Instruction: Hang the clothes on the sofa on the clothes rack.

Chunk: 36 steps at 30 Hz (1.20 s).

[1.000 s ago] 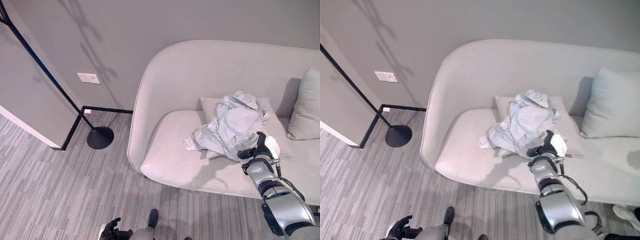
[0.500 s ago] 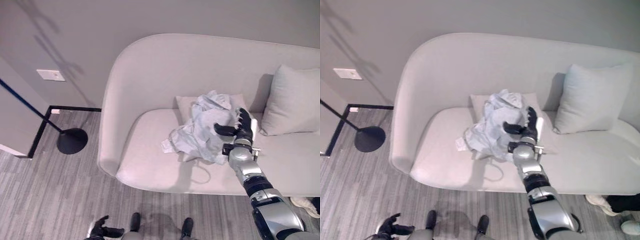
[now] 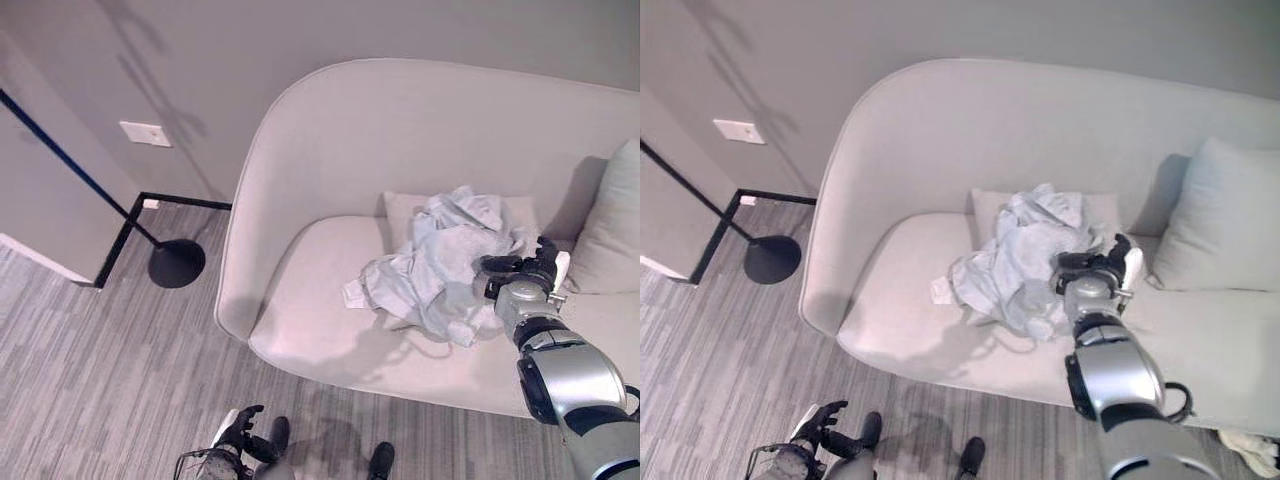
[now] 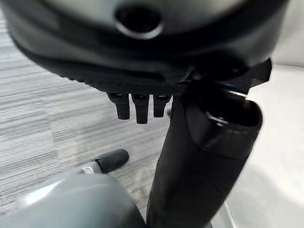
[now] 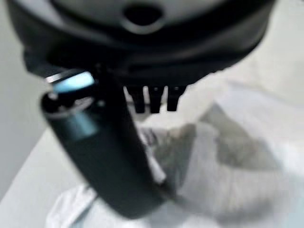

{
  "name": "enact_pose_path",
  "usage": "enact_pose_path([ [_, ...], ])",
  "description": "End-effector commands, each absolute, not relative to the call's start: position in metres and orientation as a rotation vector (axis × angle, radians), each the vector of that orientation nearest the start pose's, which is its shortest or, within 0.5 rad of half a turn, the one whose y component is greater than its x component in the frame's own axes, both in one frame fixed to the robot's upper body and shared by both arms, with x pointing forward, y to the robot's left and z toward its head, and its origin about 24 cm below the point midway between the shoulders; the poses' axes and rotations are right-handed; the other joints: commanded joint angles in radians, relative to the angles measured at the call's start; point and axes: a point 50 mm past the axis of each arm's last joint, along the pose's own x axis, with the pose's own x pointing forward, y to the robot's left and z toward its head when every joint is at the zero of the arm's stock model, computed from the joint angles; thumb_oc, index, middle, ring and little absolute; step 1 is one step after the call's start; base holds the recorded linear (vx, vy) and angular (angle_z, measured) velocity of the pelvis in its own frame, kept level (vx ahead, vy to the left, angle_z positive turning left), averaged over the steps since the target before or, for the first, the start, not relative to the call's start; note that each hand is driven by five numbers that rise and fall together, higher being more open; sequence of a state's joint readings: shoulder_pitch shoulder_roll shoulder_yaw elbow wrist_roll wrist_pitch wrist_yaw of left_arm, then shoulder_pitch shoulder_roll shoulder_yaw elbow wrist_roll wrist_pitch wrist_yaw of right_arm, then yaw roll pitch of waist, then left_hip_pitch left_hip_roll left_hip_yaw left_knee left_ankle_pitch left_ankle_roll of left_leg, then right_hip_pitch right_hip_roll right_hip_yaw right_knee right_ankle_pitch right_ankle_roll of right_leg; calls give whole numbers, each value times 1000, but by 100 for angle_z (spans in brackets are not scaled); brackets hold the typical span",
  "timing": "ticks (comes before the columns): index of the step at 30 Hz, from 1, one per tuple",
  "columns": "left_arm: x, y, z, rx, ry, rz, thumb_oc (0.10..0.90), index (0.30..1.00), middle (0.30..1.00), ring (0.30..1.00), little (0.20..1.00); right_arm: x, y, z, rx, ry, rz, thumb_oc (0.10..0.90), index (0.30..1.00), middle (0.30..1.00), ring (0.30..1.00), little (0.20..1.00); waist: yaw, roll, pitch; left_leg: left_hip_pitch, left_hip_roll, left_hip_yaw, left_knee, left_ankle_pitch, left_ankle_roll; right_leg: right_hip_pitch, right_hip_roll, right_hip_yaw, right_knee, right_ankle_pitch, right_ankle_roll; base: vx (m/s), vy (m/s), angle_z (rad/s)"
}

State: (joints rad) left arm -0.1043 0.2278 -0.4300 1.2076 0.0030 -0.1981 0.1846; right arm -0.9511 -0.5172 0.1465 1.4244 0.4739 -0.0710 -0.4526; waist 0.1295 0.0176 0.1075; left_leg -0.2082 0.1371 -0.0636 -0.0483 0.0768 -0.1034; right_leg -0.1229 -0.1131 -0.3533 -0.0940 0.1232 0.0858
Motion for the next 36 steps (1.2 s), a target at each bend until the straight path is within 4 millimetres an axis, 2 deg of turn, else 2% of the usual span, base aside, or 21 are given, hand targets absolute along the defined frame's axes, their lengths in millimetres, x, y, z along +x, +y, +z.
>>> enact_pose_path([
  [1,130,215,-152,705,965,-212,800,900,900,900,900,368,-327,130,-73,181,-804,800,900,900,900,900,25,0,-27,0,85,-13,-39,-28,-39,-30,-93,10,7,-71,89,22,62,5],
  [2,134,218,-150,730,946,-213,800,900,900,900,900,371,-327,138,-47,166,-798,800,900,900,900,900,31,0,-17,-17,82,-15,-39,-23,-40,-43,-100,11,7,-65,91,31,31,5],
  [5,140,215,-148,745,919,-235,800,900,900,900,900,372,-326,140,-56,171,-793,800,900,900,900,900,37,3,-10,-23,85,-15,-39,-24,-42,-49,-99,10,7,-68,92,0,0,0],
  [10,164,203,-140,820,812,-324,800,900,900,900,900,369,-327,131,-56,239,-773,800,900,900,900,900,50,7,16,-54,85,-29,-39,-14,-44,-65,-103,3,7,-67,95,2,1,3],
  [11,173,198,-136,839,776,-346,800,900,900,900,900,368,-327,126,-39,262,-761,400,300,300,300,300,55,8,24,-66,85,-37,-39,-11,-46,-70,-106,-1,7,-67,95,9,-3,15],
  [12,183,191,-132,844,734,-374,800,900,900,900,900,363,-328,113,-49,314,-752,400,300,300,300,300,64,11,31,-79,84,-47,-39,-6,-48,-72,-108,-12,7,-69,96,11,-2,18],
  [17,188,184,-129,850,702,-403,800,900,900,900,900,354,-330,95,-15,356,-756,400,300,300,300,300,73,12,28,-87,83,-56,-39,-8,-48,-65,-110,-25,7,-75,95,26,-9,14],
  [23,179,196,-134,830,761,-336,800,900,900,900,900,360,-318,90,-45,314,-702,400,300,300,300,300,62,-1,14,-61,88,-50,-39,-19,-48,-49,-108,-16,7,-81,94,9,2,2],
  [25,174,202,-135,813,786,-302,800,900,900,900,900,370,-307,101,-85,250,-646,400,300,300,300,300,52,-8,8,-47,92,-43,-39,-23,-47,-43,-106,-8,7,-81,92,-8,17,-3],
  [26,172,206,-136,794,798,-274,800,900,900,900,900,378,-299,114,-108,192,-607,400,300,300,300,300,41,-14,4,-39,91,-37,-39,-22,-45,-42,-108,0,7,-76,90,-6,58,-14],
  [27,166,210,-137,735,816,-219,800,900,900,900,900,394,-273,137,-177,72,-493,400,300,300,300,300,25,-21,-4,-7,99,-18,-39,-35,-43,-30,-103,18,7,-78,87,-9,73,-13],
  [28,166,212,-136,708,815,-190,800,900,900,900,900,398,-263,149,-202,11,-450,400,300,300,300,300,17,-24,-9,4,100,-12,-39,-38,-42,-26,-102,25,7,-78,86,-3,57,-16],
  [29,166,212,-136,708,815,-190,800,900,900,900,900,398,-263,149,-202,11,-451,400,300,300,300,300,15,-26,-10,0,97,-13,-39,-35,-40,-29,-105,24,7,-75,87,-9,49,-47],
  [30,170,215,-132,632,792,-109,800,900,900,900,900,403,-239,180,-236,-157,-355,400,300,300,300,300,1,-29,-18,29,103,0,-39,-45,-40,-15,-101,36,7,-78,86,-16,35,-49],
  [31,170,215,-132,632,793,-109,800,900,900,900,900,403,-239,180,-236,-157,-356,400,300,300,300,300,-1,-31,-19,25,100,-2,-39,-41,-38,-19,-105,35,7,-76,87,11,42,-41],
  [33,173,218,-127,569,756,-46,800,900,900,900,900,397,-216,208,-250,-333,-260,400,300,300,300,300,-13,-31,-31,58,106,10,-39,-55,-37,-1,-101,48,7,-82,85,27,41,-6],
  [34,178,219,-121,531,713,-19,800,900,900,900,900,384,-203,233,-267,-486,-191,400,300,300,300,300,-21,-33,-47,82,109,17,-39,-65,-36,16,-99,52,7,-89,85,15,42,-11],
  [35,178,219,-121,532,713,-19,800,900,900,900,900,384,-204,233,-267,-485,-192,400,300,300,300,300,-23,-36,-49,78,105,16,-39,-61,-34,13,-102,51,7,-87,86,23,40,-10],
  [36,186,220,-112,497,651,-8,800,900,900,900,900,373,-201,253,-270,-595,-169,400,300,300,300,300,-21,-36,-63,98,109,20,-39,-66,-34,31,-100,51,7,-93,84,5,19,-8],
])
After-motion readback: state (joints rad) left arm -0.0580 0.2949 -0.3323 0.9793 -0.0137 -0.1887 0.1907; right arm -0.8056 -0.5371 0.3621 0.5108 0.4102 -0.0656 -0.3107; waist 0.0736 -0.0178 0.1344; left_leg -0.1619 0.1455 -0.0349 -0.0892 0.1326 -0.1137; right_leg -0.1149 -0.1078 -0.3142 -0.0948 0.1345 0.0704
